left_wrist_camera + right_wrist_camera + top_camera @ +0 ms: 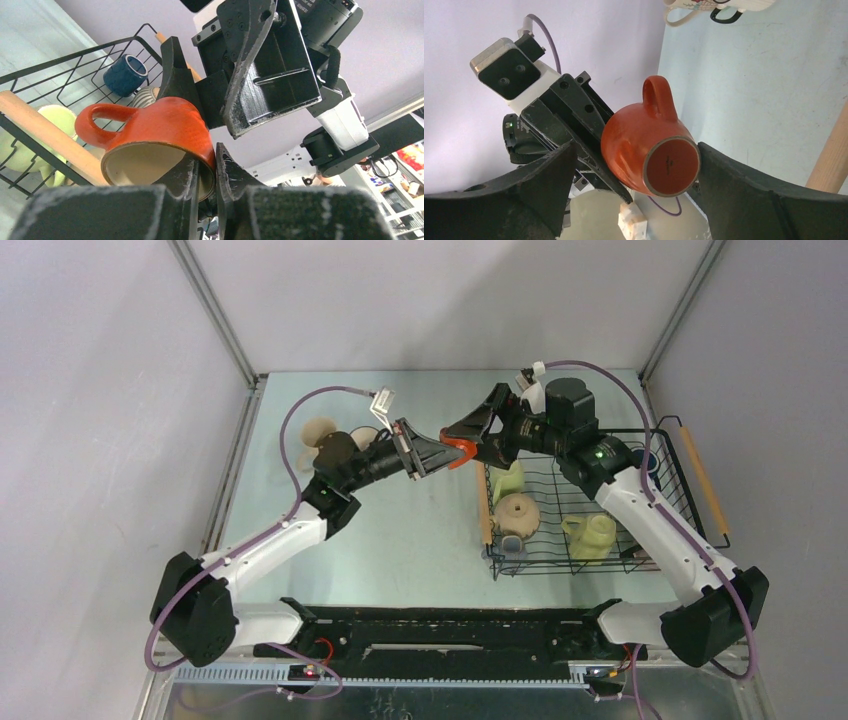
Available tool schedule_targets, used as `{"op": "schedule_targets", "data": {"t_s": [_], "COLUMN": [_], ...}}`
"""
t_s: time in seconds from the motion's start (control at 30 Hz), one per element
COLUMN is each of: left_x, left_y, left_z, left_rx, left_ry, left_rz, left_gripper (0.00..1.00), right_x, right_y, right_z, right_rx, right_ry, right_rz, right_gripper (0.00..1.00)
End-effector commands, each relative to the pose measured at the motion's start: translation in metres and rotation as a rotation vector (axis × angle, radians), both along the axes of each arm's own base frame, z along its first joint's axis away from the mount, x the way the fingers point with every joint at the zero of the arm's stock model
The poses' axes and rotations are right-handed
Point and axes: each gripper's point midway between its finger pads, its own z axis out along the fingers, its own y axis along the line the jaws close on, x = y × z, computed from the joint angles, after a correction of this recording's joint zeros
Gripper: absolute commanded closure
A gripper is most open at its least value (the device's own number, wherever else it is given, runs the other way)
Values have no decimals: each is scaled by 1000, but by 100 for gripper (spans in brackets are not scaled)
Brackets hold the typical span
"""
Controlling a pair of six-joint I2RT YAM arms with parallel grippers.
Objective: Unload the cups from the dish rack
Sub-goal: Place the cup at the center of the board.
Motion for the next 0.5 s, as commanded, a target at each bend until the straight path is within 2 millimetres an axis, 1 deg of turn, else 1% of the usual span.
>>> {"op": "schedule_targets", "data": {"t_s": [0.0,0.3,0.47], "left_x": [0,3,4], "left_y": [3,8,11], "left_z": [0,0,5], "left_rx": [9,35,33], "left_ry": [-29,-34,-39], "left_rz": [31,77,95], "left_gripper": [100,100,100], "right_x": [-4,-2,-3], "right_y": [-5,-20,-23], "right_z": [17,14,11], "right_rx": [5,-56,-77], "right_ry": [-81,-112,-115], "right_rz": [-23,-93,-103], "right_gripper": [6,3,3]}}
